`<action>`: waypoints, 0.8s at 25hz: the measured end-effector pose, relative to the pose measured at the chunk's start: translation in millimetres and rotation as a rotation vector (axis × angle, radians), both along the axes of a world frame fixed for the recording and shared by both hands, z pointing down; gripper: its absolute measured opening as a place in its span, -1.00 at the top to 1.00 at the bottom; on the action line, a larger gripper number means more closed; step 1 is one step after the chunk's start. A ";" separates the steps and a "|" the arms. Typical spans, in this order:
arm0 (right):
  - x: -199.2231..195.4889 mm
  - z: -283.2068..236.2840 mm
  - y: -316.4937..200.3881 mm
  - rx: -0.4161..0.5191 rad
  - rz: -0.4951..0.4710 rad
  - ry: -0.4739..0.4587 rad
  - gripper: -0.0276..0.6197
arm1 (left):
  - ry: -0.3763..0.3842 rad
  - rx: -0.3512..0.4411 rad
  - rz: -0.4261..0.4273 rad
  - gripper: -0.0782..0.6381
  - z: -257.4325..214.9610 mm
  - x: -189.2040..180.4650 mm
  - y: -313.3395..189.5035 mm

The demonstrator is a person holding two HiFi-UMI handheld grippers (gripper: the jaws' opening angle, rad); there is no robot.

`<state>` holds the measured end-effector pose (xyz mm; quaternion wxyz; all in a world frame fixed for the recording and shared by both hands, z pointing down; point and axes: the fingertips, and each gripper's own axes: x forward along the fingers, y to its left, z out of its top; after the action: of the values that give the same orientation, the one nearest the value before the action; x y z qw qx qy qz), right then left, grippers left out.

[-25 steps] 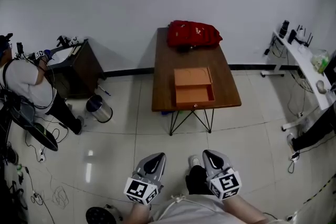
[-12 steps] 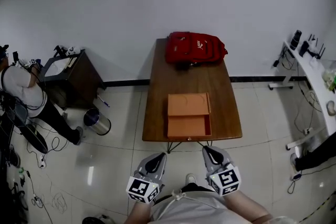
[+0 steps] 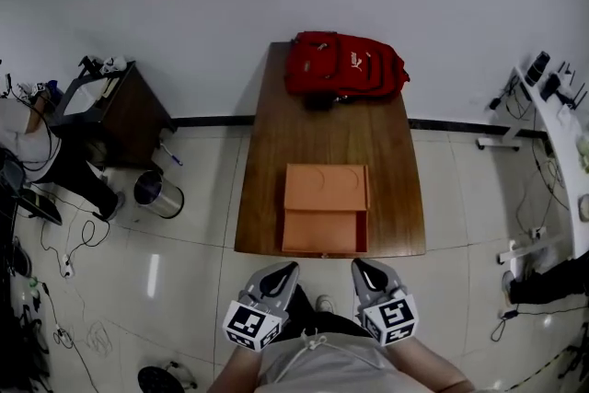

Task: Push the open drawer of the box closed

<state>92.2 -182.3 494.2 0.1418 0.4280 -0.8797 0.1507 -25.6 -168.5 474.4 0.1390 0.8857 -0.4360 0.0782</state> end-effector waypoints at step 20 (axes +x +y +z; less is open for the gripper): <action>-17.4 176.6 -21.2 -0.351 0.016 0.101 0.90 | -0.017 -0.328 0.040 0.77 180.5 8.5 -34.1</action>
<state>74.8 -203.5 670.8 0.2572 0.4108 -0.8282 0.2813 -17.1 -202.6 654.9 0.2764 0.8590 -0.4008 0.1583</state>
